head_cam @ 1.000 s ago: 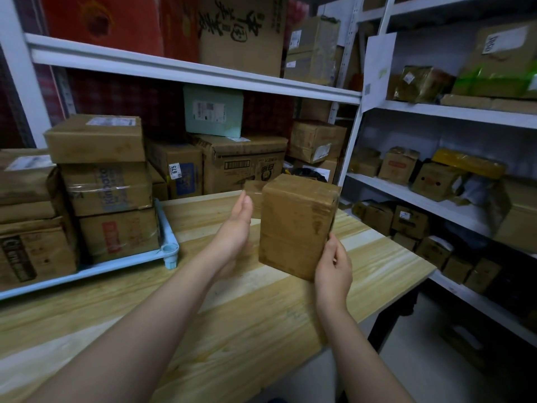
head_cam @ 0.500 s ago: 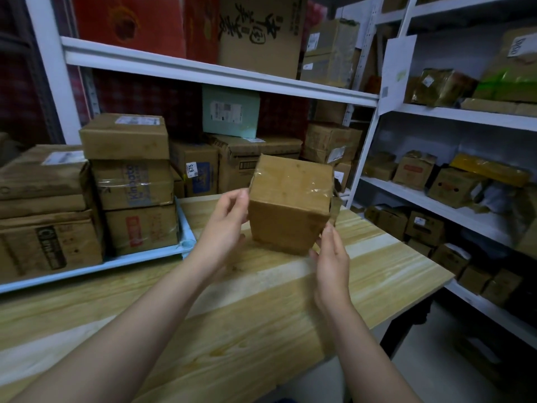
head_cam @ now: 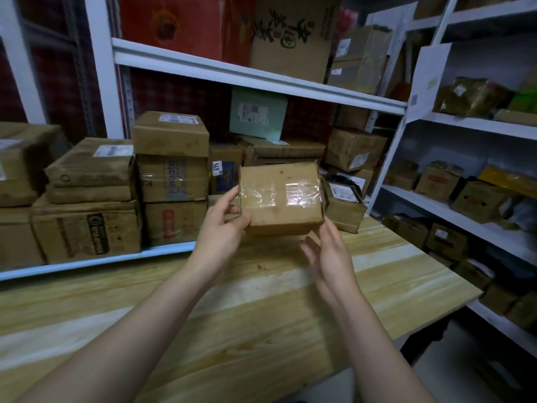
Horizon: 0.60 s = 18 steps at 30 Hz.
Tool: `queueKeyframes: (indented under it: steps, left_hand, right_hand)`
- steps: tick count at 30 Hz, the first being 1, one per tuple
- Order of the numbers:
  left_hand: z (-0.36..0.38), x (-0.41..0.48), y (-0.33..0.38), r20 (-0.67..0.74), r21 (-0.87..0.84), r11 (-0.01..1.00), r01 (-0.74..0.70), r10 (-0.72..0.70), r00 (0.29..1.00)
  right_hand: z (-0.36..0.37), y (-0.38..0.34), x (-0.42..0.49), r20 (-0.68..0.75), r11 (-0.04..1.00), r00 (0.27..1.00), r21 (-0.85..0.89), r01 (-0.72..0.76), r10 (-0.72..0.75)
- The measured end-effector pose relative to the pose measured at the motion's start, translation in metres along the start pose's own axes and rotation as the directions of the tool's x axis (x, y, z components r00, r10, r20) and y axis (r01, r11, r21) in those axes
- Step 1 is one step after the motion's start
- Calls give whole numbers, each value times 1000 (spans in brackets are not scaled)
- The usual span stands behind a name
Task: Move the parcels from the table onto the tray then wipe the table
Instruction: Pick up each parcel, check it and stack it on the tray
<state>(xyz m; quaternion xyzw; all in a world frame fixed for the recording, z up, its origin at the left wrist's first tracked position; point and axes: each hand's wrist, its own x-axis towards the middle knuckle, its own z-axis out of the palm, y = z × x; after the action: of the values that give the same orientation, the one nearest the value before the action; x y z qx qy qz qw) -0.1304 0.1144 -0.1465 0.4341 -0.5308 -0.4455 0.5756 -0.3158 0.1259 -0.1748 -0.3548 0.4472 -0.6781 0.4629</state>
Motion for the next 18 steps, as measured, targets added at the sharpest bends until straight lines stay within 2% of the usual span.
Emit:
queueKeyframes:
  steps: [3, 5, 8, 11, 18]
  left_hand:
    - [-3, -4, -5, 29, 51, 995, -80, 79, 996]
    - [-6, -6, -8, 43, 79, 992, -98, 95, 995]
    - [-7, -6, -13, 5, 83, 993, -89, 89, 996]
    - [-9, -7, -15, -40, 12, 997, -71, 71, 997]
    - [-14, -5, -16, -106, 29, 995, 99, -95, 990]
  right_hand:
    - [1, 2, -4, 40, 969, 992, 213, -122, 116]
    - [2, 5, -4, 92, 940, 984, 294, -173, 153]
    - [6, 7, -3, 110, 933, 979, 302, -196, 170]
    - [7, 10, -3, 101, 934, 982, 307, -183, 160]
    - [2, 17, -6, 93, 926, 977, 314, -210, 190]
